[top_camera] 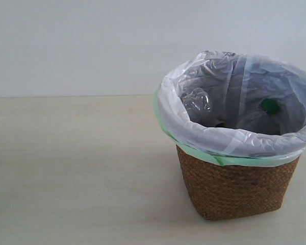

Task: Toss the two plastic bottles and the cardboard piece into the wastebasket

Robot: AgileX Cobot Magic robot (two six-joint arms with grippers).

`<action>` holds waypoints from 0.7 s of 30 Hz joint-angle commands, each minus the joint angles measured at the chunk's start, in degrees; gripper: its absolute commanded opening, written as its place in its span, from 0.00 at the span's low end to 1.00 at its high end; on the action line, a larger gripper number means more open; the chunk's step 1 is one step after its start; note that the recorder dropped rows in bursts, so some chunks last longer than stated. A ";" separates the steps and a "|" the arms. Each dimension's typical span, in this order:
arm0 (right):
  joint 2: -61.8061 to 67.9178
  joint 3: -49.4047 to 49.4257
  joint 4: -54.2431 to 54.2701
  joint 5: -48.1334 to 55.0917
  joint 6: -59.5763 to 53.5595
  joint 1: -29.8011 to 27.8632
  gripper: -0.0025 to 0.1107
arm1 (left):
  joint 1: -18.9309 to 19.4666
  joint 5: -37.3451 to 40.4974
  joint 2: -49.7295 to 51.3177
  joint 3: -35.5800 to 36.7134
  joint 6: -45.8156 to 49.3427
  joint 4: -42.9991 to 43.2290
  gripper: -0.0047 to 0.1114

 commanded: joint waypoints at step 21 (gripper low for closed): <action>-0.30 -0.02 -0.09 -0.44 0.00 0.09 0.02 | 0.16 22.61 -0.19 0.23 -5.67 17.45 0.07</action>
